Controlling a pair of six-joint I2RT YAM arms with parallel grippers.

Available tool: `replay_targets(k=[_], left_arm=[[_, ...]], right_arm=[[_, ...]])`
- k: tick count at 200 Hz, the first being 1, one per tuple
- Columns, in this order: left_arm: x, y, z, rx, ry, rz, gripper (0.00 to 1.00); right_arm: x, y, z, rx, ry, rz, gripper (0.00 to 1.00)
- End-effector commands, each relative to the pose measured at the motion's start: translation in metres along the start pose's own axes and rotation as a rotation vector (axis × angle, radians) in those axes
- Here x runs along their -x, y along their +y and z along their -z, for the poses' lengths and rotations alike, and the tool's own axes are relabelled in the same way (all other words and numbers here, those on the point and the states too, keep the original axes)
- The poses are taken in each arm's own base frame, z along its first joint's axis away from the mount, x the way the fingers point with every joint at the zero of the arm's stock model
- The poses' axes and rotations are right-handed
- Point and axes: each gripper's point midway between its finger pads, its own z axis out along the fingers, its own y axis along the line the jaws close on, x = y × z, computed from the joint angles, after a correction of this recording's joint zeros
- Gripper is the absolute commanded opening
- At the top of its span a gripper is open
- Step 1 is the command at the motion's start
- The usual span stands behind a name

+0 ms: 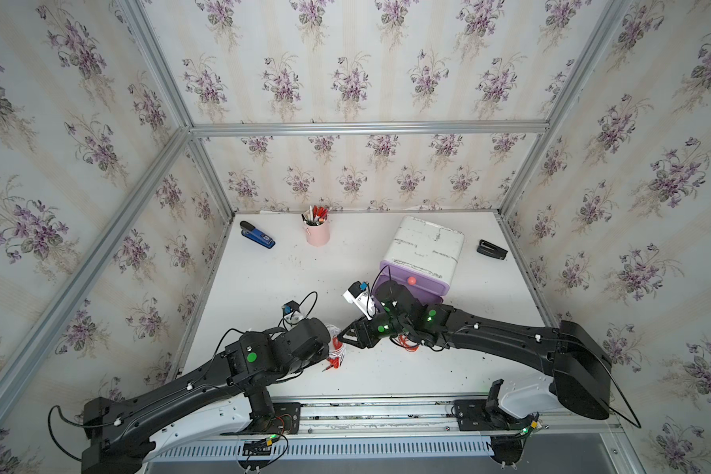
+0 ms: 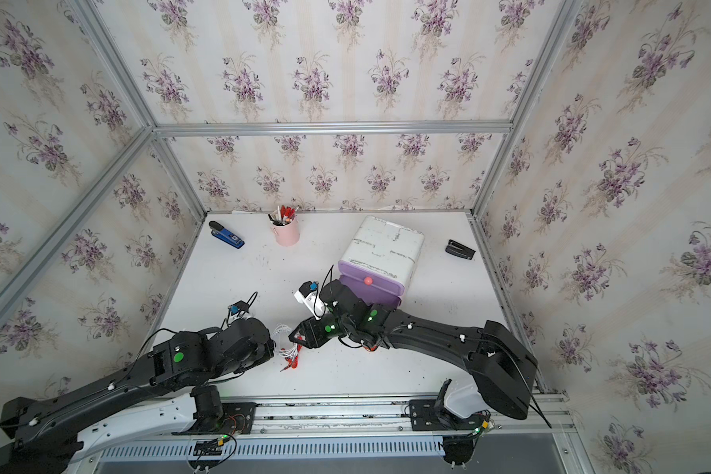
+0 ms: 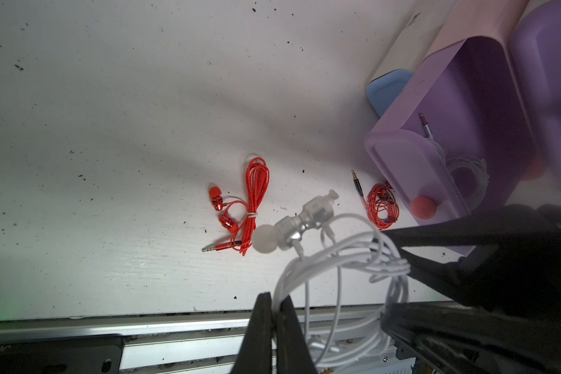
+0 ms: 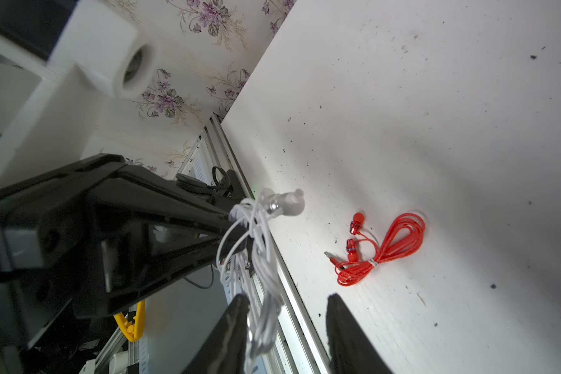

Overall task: Place the wired earphones into the drawer by color
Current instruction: Pick up the wired earphones from the center of the board.

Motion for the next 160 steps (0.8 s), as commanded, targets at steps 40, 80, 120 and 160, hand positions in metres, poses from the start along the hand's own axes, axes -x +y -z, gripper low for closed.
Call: replay_targets(k=[40, 80, 120, 160], left_arm=[[0.005, -0.006, -0.001, -0.022, -0.026, 0.0, 0.0], [0.004, -0.005, -0.002, -0.018, -0.024, -0.002, 0.01], [0.004, -0.008, -0.002, -0.051, -0.03, 0.004, 0.26], [0.008, -0.014, 0.004, -0.097, -0.046, -0.011, 0.56]], right_arm=[[0.009, 0.01, -0.003, 0.043, -0.012, 0.017, 0.17], [0.011, 0.014, -0.001, 0.043, -0.009, 0.015, 0.0], [0.013, 0.011, 0.007, -0.006, -0.017, 0.018, 0.0], [0.022, 0.001, 0.025, -0.119, -0.035, 0.02, 0.0]])
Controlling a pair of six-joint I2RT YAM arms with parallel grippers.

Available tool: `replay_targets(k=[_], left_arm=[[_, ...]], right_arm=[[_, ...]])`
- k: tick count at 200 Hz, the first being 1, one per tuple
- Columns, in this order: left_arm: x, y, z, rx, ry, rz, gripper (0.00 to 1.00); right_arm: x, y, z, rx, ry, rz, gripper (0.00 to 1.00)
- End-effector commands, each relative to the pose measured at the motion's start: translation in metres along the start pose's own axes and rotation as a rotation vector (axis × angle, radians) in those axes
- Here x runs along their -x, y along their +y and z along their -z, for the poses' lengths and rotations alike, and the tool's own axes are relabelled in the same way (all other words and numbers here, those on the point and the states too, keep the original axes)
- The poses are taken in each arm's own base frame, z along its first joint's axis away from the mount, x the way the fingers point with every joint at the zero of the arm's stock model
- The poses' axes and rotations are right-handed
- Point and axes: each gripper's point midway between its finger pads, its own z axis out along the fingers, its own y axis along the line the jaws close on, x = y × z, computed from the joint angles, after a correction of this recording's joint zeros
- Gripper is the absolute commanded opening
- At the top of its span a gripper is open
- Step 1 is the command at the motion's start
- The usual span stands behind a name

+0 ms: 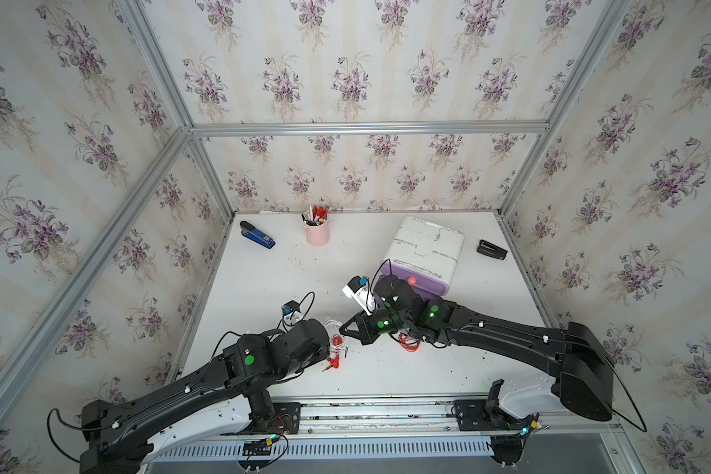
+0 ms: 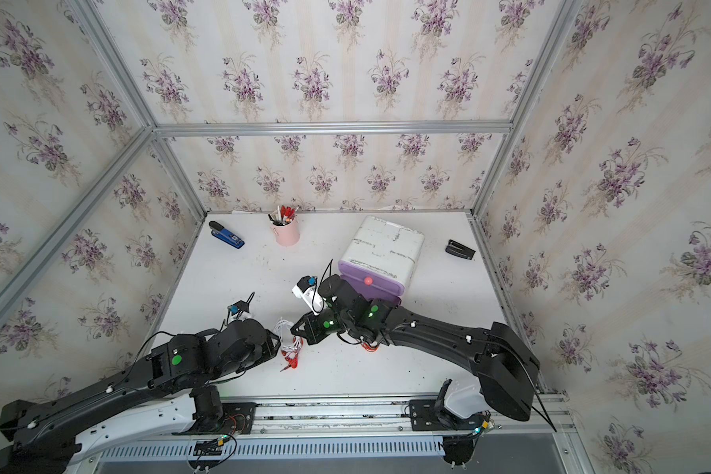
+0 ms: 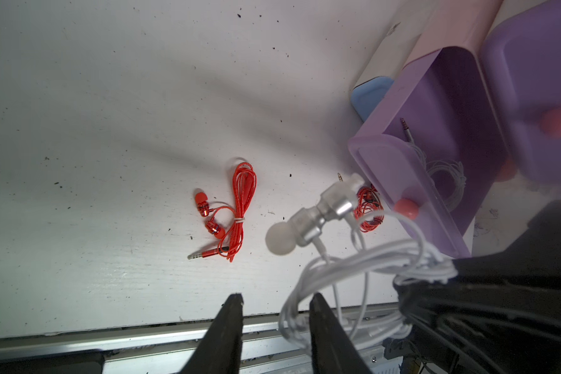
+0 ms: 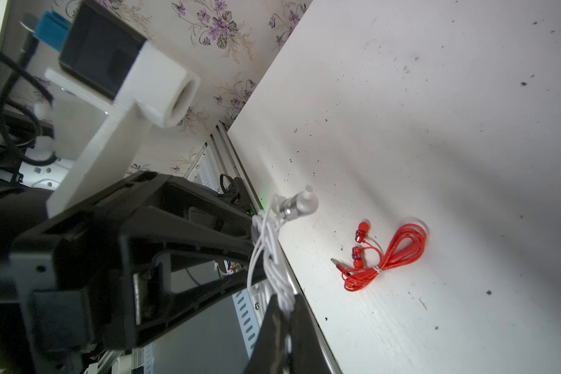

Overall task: Place the wired earphones into the drawer by color
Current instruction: Pick up the wired earphones from the center of the board, then place the wired earphones in the drawer.

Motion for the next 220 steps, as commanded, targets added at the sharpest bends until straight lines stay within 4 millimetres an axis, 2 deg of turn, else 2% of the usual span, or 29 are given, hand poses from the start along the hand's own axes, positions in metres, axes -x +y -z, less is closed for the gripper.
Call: replay_targets(k=[1, 26, 49, 91, 114, 143, 179, 220], left_arm=[[0.006, -0.008, 0.004, -0.037, -0.027, -0.019, 0.58], [0.01, -0.01, 0.009, -0.053, -0.039, -0.036, 0.72], [0.015, -0.011, 0.014, -0.065, -0.063, -0.057, 0.77], [0.022, -0.012, 0.019, -0.082, -0.107, -0.081, 0.77], [0.024, -0.012, 0.017, -0.081, -0.117, -0.084, 0.77], [0.021, -0.012, 0.012, -0.074, -0.111, -0.087, 0.77], [0.018, -0.008, 0.006, -0.059, -0.101, -0.087, 0.76], [0.015, -0.003, 0.002, -0.047, -0.097, -0.074, 0.76]], right_arm=[[0.003, -0.012, 0.009, -0.096, -0.003, 0.002, 0.0], [0.01, -0.028, 0.029, -0.203, -0.025, -0.006, 0.0], [0.023, -0.044, 0.061, -0.307, -0.083, -0.002, 0.0], [0.045, -0.066, 0.124, -0.476, -0.171, 0.016, 0.0], [0.047, -0.08, 0.142, -0.505, -0.185, -0.001, 0.0], [0.04, -0.095, 0.147, -0.533, -0.173, -0.007, 0.0], [0.028, -0.107, 0.134, -0.54, -0.124, 0.008, 0.0], [0.028, -0.114, 0.125, -0.541, -0.125, 0.021, 0.0]])
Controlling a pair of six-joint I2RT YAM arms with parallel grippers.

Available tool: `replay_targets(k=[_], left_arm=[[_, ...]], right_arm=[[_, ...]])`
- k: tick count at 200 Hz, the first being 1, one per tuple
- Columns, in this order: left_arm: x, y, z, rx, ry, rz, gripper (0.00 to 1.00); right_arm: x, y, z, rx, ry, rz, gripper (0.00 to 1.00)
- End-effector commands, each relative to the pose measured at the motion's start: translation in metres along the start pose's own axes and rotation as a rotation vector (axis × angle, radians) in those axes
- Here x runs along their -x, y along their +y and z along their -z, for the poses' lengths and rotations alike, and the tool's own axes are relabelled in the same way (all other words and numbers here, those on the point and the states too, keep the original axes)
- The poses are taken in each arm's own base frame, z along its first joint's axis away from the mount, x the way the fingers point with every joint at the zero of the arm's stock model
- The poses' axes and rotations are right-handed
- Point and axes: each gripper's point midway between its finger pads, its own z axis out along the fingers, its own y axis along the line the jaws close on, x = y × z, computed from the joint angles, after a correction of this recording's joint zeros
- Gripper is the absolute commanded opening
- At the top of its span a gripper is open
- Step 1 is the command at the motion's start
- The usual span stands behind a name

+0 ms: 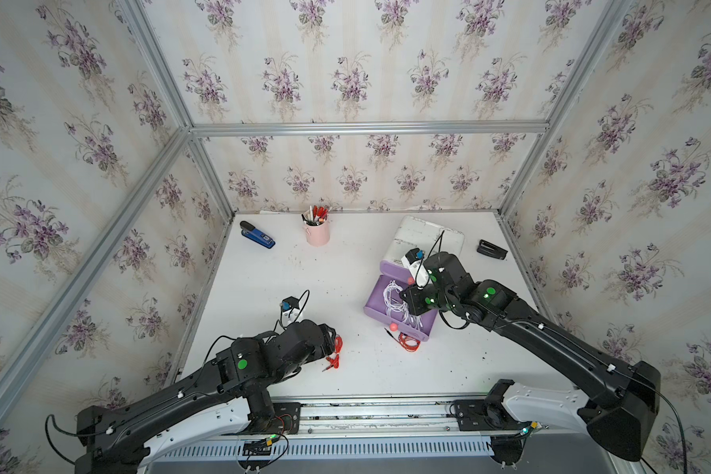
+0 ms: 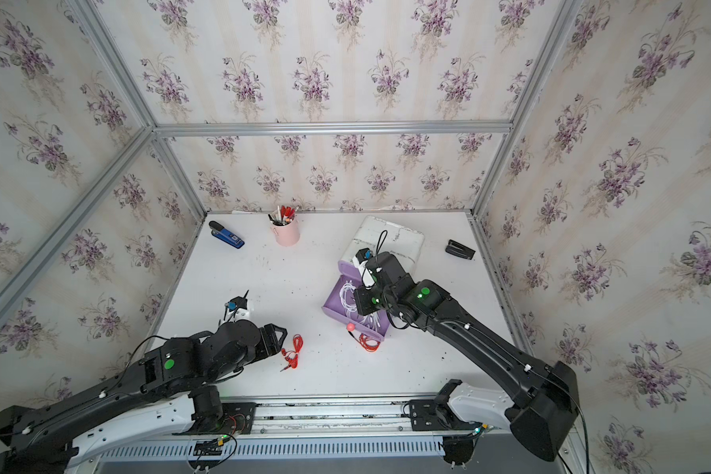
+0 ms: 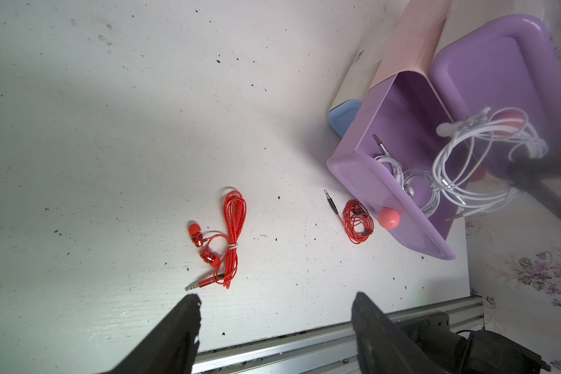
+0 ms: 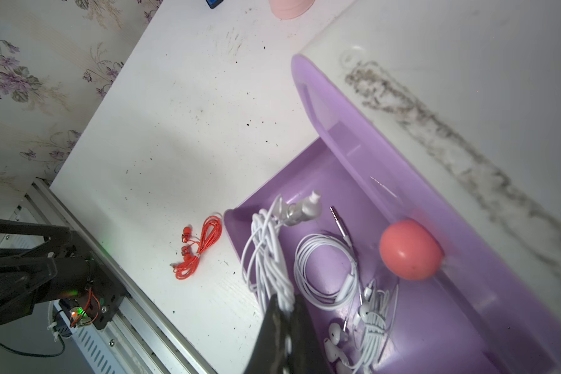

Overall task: Place the wired earphones into the drawer by color
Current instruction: Place the wired earphones in the drawer.

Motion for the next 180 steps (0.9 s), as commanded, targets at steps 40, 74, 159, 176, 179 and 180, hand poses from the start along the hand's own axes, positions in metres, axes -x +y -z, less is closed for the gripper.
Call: replay_targets(k=[40, 74, 159, 176, 179, 180], left_arm=[[0.0, 0.005, -0.004, 0.014, -0.013, 0.015, 0.76], [-0.002, 0.009, -0.006, 0.021, -0.011, 0.021, 0.76], [-0.006, 0.014, -0.009, 0.027, 0.0, 0.024, 0.76], [-0.008, 0.014, -0.01, 0.028, 0.007, 0.02, 0.76], [-0.008, 0.014, -0.01, 0.027, 0.007, 0.02, 0.76], [-0.009, 0.014, -0.01, 0.027, 0.008, 0.02, 0.76]], right_arm=[[0.004, -0.002, -0.012, -0.005, -0.019, 0.043, 0.0], [0.0, -0.001, -0.017, 0.018, -0.035, 0.053, 0.0], [-0.011, -0.002, -0.035, 0.03, -0.003, 0.036, 0.0], [-0.013, -0.003, -0.039, 0.026, 0.009, 0.035, 0.02], [-0.014, -0.003, -0.039, 0.027, 0.012, 0.035, 0.03], [-0.014, -0.004, -0.04, 0.026, 0.012, 0.034, 0.03]])
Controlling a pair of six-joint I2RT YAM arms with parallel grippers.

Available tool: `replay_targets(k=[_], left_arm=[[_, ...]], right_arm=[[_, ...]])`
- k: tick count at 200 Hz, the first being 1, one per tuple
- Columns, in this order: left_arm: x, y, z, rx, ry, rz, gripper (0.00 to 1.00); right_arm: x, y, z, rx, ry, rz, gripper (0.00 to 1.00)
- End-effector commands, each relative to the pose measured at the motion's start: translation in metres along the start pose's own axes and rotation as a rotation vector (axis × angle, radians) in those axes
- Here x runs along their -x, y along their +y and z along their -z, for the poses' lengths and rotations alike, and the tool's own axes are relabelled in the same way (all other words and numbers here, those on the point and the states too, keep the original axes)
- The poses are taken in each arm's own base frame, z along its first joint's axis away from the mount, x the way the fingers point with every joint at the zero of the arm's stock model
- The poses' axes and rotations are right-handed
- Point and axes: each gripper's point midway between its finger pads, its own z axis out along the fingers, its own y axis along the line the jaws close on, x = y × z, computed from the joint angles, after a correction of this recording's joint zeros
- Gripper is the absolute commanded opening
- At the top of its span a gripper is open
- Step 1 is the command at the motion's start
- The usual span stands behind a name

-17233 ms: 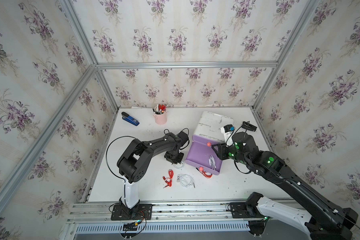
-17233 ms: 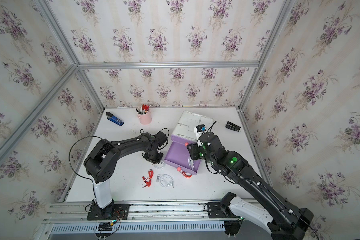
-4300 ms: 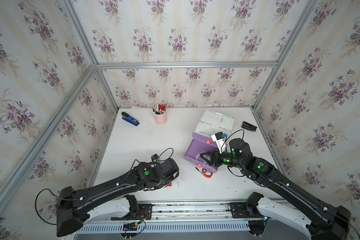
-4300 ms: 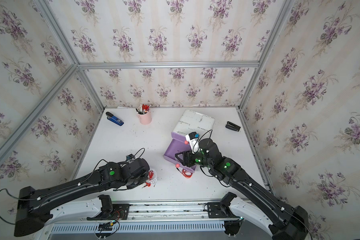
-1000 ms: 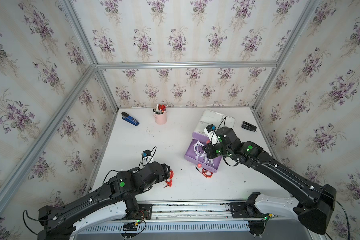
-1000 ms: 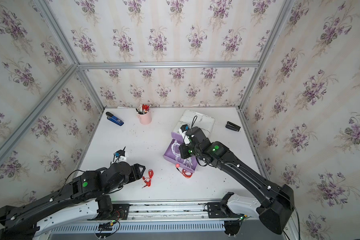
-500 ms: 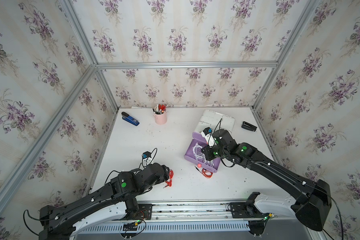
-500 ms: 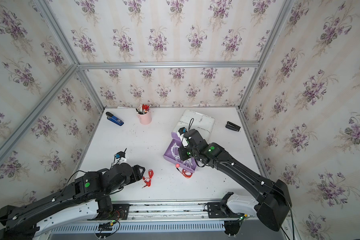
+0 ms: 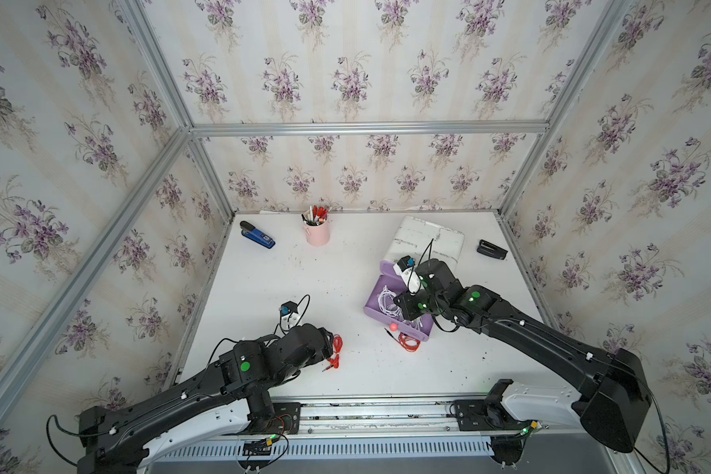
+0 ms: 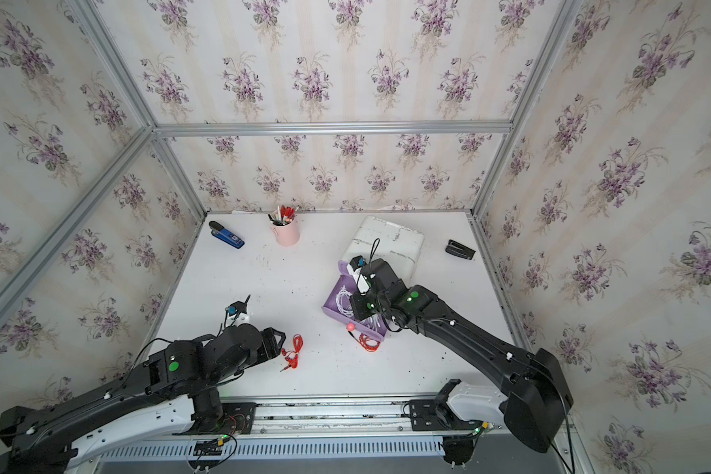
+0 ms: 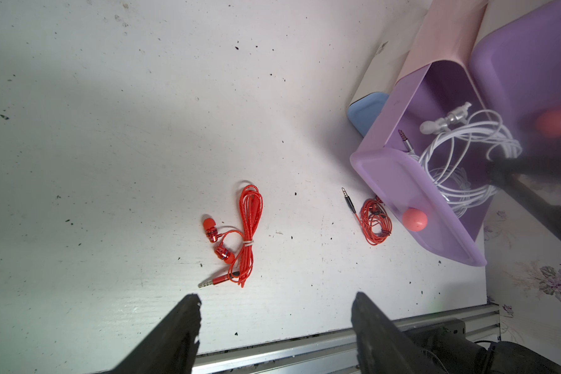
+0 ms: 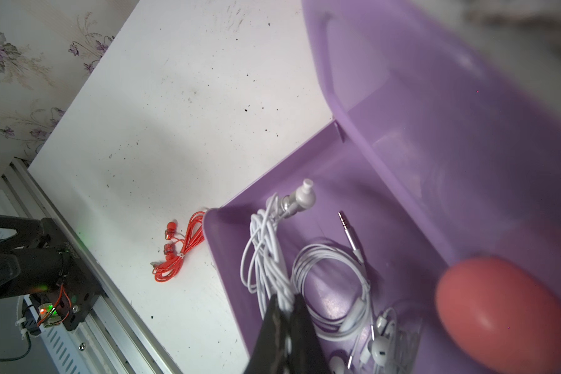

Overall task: Place the wired earphones into the drawer by color
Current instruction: Place the wired earphones in the drawer.

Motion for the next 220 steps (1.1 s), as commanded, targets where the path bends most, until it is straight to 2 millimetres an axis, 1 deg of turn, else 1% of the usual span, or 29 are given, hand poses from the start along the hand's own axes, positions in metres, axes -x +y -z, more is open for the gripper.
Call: replay_targets(k=[1, 48, 78, 101, 118, 147, 167, 189, 210, 220], left_arm=[[0.0, -0.001, -0.001, -0.006, -0.002, 0.004, 0.76], [-0.002, 0.001, -0.003, 0.002, 0.003, 0.004, 0.76], [-0.004, 0.001, -0.005, 0.003, 0.01, 0.001, 0.76], [-0.006, 0.001, -0.007, 0.006, 0.018, -0.002, 0.76], [-0.007, 0.002, -0.008, 0.008, 0.02, -0.001, 0.76], [-0.008, 0.002, -0.009, 0.007, 0.022, -0.001, 0.76], [-0.011, 0.0, -0.013, -0.001, 0.034, -0.006, 0.76], [-0.02, -0.012, -0.023, -0.045, 0.071, -0.021, 0.76], [-0.03, -0.03, -0.038, -0.119, 0.104, -0.014, 0.72], [-0.034, -0.037, -0.046, -0.144, 0.114, -0.008, 0.67]], right_arm=[[0.004, 0.001, -0.004, 0.008, -0.017, -0.004, 0.03], [0.001, -0.002, -0.007, -0.004, -0.009, -0.008, 0.07], [0.001, -0.003, -0.006, -0.012, -0.008, -0.007, 0.17], [0.001, -0.004, -0.004, -0.017, -0.011, -0.007, 0.23], [0.001, -0.004, -0.003, -0.02, -0.011, -0.007, 0.25], [0.006, -0.003, 0.003, -0.022, -0.033, -0.004, 0.27], [0.015, 0.0, 0.013, -0.016, -0.063, 0.0, 0.28], [0.029, 0.012, 0.029, 0.035, -0.11, 0.009, 0.3], [0.045, 0.026, 0.051, 0.094, -0.184, 0.02, 0.34], [0.056, 0.028, 0.066, 0.098, -0.24, 0.014, 0.37]])
